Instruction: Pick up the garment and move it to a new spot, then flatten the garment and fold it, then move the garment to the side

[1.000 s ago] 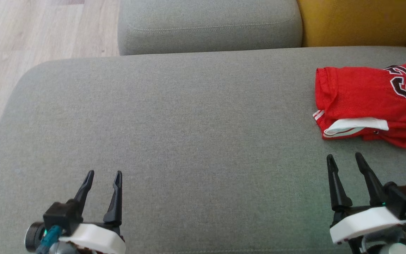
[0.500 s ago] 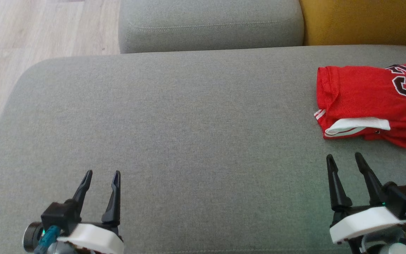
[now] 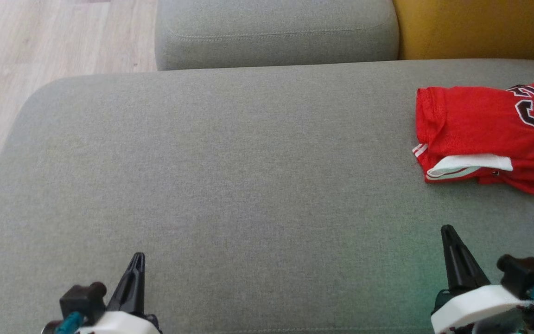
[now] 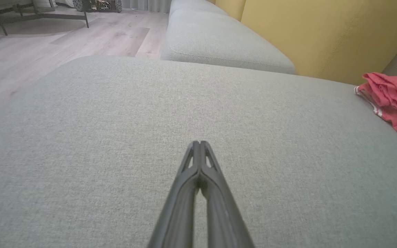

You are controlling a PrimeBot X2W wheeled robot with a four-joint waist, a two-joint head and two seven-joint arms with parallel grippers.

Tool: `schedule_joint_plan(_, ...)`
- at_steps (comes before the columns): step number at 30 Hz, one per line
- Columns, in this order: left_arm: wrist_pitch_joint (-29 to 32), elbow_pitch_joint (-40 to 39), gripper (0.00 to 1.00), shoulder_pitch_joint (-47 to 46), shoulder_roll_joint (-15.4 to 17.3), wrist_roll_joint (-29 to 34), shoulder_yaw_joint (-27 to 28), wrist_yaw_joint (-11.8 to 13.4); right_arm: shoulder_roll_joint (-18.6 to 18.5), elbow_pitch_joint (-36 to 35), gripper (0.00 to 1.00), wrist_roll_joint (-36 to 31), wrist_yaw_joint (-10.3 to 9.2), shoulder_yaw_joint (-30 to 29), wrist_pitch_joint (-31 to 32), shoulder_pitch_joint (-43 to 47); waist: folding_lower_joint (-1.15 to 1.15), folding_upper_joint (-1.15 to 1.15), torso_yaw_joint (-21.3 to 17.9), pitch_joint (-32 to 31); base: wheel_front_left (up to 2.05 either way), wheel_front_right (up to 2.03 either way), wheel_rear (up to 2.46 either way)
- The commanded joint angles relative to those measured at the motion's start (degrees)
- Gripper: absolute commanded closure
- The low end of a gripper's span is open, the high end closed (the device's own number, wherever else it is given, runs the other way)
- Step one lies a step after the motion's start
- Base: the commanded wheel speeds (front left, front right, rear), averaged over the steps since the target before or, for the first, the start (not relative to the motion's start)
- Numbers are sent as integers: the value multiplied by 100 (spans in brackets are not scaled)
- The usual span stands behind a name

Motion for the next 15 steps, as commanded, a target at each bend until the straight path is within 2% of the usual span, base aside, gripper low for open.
schedule_joint_plan(1,15,-157,100,-213,24,-144,84,-53,-27,-151,100,180,0,1,-1,-160,0,0,-3,0,0,0,0)
schedule_joint_plan(15,220,-62,100,-375,-54,-1072,315,-213,-85,15,100,1233,-1,-7,21,-342,0,0,-30,1,0,0,0)
